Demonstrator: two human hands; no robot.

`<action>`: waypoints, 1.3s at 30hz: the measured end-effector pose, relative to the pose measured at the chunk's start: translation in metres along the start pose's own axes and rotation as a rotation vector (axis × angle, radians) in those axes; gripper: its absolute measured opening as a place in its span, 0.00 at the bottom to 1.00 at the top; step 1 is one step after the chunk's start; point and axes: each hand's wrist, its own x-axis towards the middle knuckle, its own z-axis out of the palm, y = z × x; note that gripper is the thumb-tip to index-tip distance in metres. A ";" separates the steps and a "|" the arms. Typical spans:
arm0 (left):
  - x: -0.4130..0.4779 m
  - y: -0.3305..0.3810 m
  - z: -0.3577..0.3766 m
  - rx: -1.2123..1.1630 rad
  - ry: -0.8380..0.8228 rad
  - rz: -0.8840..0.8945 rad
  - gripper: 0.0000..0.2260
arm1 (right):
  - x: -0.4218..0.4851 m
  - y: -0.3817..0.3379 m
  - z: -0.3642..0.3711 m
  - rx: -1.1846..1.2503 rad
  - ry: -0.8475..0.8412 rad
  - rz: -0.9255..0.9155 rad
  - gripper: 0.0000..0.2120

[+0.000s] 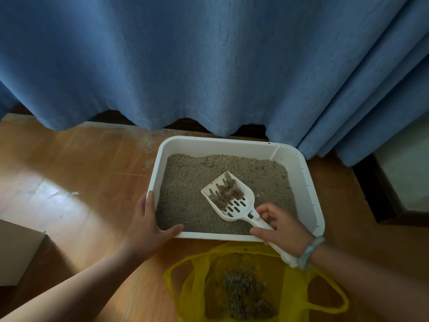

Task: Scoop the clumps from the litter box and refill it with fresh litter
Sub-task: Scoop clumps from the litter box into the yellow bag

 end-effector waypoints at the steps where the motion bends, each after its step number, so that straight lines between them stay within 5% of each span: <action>1: 0.000 0.000 0.000 -0.012 -0.002 -0.002 0.52 | -0.007 0.001 -0.001 -0.031 -0.008 -0.006 0.15; 21: 0.000 0.007 -0.002 -0.001 -0.046 -0.072 0.50 | -0.083 0.076 -0.005 -0.888 -0.206 -0.239 0.24; 29: 0.000 0.007 -0.001 0.004 -0.047 -0.081 0.50 | -0.089 0.085 0.008 -1.133 -0.062 -0.539 0.16; 35: 0.000 0.006 -0.001 0.018 -0.052 -0.087 0.49 | -0.086 0.093 0.005 -1.133 0.003 -0.726 0.14; 39: 0.000 0.007 -0.002 0.031 -0.064 -0.093 0.49 | -0.086 0.091 0.004 -1.115 -0.025 -0.597 0.13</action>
